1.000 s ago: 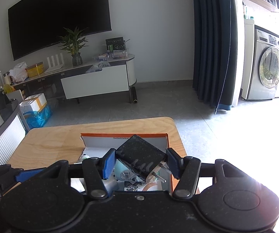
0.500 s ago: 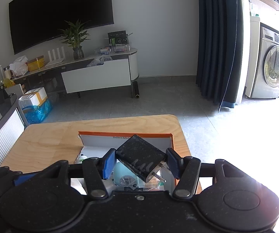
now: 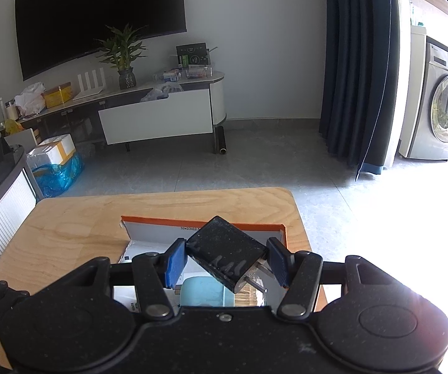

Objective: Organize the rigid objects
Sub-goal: 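Lower the white adapter and black charger into the box with both tools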

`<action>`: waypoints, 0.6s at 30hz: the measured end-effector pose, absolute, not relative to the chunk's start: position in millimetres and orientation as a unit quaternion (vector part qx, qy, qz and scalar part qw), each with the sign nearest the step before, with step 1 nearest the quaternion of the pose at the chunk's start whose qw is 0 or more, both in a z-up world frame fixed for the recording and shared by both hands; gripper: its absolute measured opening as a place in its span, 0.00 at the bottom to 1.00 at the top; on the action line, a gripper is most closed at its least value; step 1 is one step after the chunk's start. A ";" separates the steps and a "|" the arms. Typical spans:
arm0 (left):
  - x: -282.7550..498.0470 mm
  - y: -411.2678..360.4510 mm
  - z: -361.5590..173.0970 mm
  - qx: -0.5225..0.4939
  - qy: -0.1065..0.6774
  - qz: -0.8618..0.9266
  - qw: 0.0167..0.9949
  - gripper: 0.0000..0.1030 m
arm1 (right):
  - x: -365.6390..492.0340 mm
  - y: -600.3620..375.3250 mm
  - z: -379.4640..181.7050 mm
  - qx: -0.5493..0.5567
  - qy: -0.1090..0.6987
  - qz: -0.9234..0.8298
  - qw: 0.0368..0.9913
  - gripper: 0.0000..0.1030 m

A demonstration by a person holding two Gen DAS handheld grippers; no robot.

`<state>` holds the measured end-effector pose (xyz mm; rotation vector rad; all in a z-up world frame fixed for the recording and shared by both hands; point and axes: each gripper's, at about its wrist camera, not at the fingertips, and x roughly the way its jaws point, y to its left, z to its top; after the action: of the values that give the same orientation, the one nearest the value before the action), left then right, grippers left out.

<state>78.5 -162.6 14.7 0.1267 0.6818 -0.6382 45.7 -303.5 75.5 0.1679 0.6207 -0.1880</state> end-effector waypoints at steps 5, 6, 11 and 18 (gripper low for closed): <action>82.8 -163.9 15.4 0.058 0.328 -0.305 0.892 0.83 | 48.0 -304.4 73.9 0.085 0.305 -0.089 0.944 0.66; 83.4 -163.7 15.6 0.057 0.327 -0.305 0.893 0.83 | 48.6 -305.0 73.3 0.086 0.306 -0.088 0.944 0.66; 88.0 -162.1 18.0 0.057 0.324 -0.299 0.896 0.83 | 49.5 -307.2 73.0 0.087 0.306 -0.088 0.944 0.66; 99.3 -159.4 25.0 0.052 0.317 -0.286 0.903 0.83 | 48.6 -312.1 76.2 0.091 0.299 -0.090 0.945 0.66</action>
<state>99.3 -159.4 25.0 0.1072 0.6562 -0.5919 48.6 -312.1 76.2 0.1858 0.6100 -0.1843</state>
